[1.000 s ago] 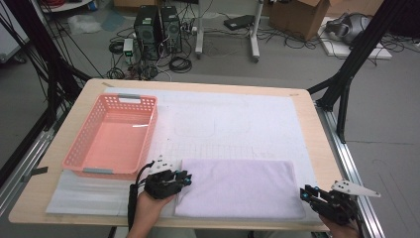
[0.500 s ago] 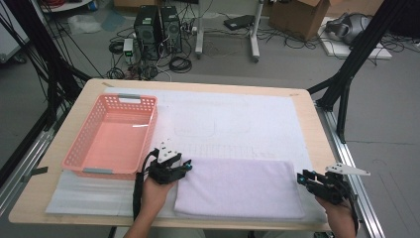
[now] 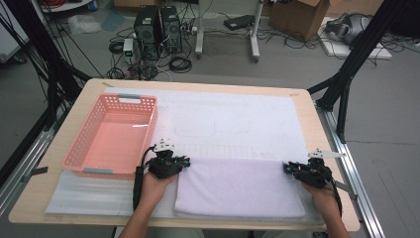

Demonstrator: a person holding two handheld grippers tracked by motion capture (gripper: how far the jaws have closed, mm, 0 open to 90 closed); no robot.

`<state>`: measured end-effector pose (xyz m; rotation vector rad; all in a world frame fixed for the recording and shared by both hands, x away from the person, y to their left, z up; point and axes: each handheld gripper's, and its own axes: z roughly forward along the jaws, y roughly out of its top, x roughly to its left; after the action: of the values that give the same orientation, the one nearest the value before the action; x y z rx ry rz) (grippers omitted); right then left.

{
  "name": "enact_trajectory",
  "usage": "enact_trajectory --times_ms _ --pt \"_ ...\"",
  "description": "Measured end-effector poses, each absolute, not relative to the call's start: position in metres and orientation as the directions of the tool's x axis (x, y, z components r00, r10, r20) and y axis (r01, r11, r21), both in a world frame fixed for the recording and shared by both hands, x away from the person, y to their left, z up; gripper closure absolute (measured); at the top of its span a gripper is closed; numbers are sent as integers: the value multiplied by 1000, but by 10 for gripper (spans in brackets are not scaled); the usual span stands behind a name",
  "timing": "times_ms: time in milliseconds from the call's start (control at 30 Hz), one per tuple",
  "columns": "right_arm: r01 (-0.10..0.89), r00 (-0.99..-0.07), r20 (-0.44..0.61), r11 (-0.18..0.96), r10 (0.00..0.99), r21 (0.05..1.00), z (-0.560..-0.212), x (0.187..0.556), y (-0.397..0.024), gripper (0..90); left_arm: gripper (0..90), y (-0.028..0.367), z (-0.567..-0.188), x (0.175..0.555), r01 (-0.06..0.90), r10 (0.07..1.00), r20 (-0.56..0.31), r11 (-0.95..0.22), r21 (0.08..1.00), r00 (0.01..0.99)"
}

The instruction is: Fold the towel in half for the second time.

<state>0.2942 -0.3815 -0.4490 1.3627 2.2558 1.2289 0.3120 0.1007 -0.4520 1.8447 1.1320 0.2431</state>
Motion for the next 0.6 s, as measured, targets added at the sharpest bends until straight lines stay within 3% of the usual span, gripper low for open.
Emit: enact_trajectory --times_ms 200,467,600 --pt "548 -511 180 158 840 821 -437 291 -389 824 818 102 -431 316 500 799 -236 -91 862 553" --pt "515 -462 105 171 880 840 -427 323 -380 822 814 97 -424 351 491 831 -195 -106 865 521" --pt "517 -432 85 170 898 839 -427 338 -373 810 786 98 -433 363 540 847 -235 -71 839 477"
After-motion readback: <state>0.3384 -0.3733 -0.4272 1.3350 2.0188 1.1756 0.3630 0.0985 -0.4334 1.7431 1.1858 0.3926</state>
